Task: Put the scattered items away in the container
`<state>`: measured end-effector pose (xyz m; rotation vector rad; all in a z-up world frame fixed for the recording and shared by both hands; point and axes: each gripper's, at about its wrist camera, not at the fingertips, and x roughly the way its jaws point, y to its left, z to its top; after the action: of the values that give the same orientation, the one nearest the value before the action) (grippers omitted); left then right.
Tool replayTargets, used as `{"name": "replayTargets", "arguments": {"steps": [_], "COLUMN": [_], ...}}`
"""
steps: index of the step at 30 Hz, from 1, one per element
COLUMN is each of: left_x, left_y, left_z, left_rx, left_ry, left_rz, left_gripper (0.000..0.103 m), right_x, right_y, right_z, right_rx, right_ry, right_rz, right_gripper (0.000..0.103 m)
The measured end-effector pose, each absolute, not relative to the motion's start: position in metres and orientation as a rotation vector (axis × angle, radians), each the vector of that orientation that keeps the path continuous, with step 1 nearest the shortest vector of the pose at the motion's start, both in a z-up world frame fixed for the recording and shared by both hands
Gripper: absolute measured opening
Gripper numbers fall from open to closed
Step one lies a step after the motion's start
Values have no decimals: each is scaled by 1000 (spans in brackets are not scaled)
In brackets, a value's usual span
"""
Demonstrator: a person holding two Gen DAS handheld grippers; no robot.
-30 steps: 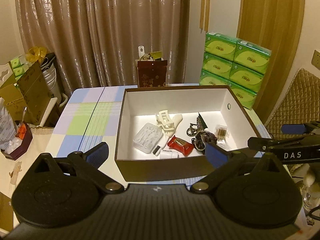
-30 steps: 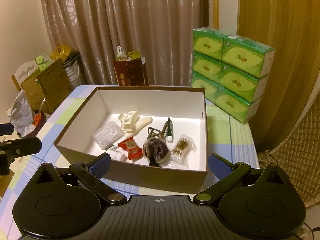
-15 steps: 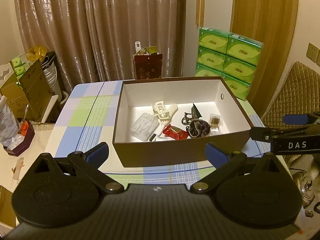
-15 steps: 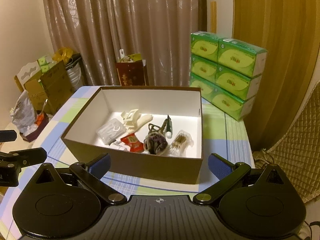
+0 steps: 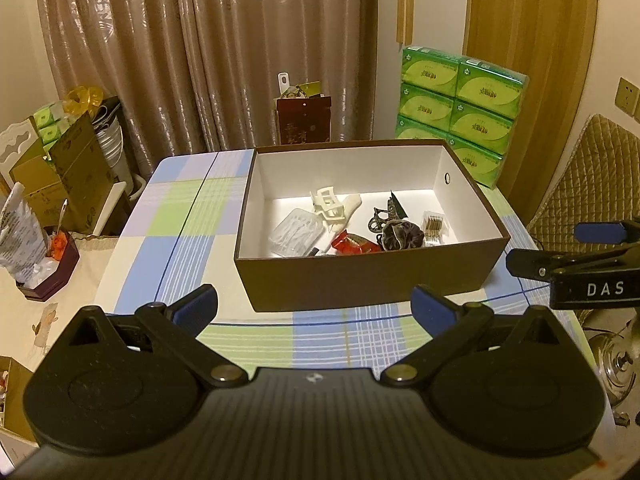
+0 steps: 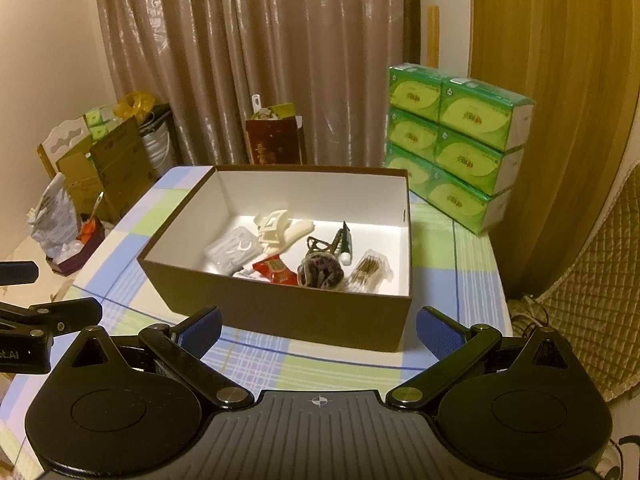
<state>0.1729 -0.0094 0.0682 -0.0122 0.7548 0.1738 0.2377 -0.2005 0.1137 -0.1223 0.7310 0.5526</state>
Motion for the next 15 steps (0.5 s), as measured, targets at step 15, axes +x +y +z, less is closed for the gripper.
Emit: {"name": "replayTargets", "arguments": {"steps": [15], "left_x": [153], "left_y": [-22], "left_z": [61], "left_rx": [-10], "left_ry": [780], "left_rz": [182], "left_gripper": [102], "right_x": [218], "right_y": [-213], "right_z": [99], "right_rx": [-139], "right_ry": [761], "right_rz": [560], "right_gripper": [101]}}
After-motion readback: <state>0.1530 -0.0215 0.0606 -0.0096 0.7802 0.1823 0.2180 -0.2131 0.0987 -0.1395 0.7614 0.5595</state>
